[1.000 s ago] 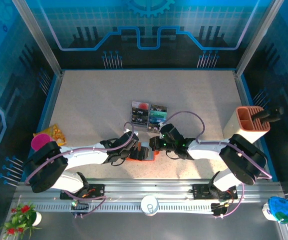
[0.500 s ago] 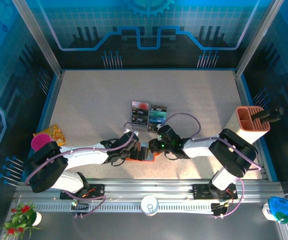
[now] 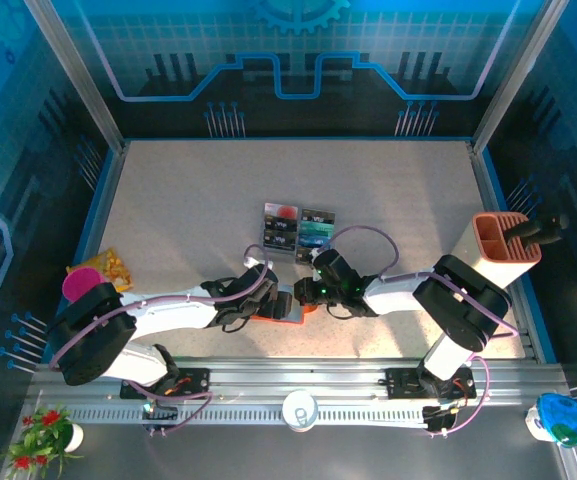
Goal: Put the credit cards into the card holder
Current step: Flip over the card slot in the card holder.
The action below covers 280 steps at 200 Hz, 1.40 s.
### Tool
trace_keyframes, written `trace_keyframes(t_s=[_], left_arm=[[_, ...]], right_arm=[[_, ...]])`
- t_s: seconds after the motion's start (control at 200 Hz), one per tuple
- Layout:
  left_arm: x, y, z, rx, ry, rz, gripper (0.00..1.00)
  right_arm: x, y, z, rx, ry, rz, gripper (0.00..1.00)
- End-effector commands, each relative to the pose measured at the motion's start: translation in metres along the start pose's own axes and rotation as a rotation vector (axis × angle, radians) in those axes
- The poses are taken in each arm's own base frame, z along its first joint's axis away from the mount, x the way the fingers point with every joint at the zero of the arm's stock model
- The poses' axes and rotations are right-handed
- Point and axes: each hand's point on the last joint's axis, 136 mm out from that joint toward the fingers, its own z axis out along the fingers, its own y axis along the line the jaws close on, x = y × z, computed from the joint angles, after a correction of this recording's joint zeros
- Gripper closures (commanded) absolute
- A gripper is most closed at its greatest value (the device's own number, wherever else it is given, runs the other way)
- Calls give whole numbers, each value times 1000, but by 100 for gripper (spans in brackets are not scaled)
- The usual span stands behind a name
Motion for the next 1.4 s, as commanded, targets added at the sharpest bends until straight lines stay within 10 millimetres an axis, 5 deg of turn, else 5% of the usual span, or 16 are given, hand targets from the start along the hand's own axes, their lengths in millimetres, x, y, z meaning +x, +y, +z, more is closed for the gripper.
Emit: trace_keyframes(t_s=[0.0, 0.315, 0.485, 0.8, 1.096, 1.396], left_arm=[[19, 23, 3, -94, 54, 4, 12], [30, 25, 9, -76, 77, 5, 36], [31, 24, 9, -64, 76, 2, 47], [33, 24, 9, -53, 75, -8, 48], [16, 17, -7, -26, 11, -13, 26], [8, 11, -11, -12, -6, 7, 14]], right_arm=[[13, -7, 5, 22, 45, 6, 100], [8, 1, 1, -3, 33, 12, 100], [4, 5, -5, -13, 15, 13, 79], [-1, 11, -9, -27, 3, 16, 57], [0, 10, -8, -21, 8, 14, 77], [7, 4, 1, -6, 40, 17, 91]])
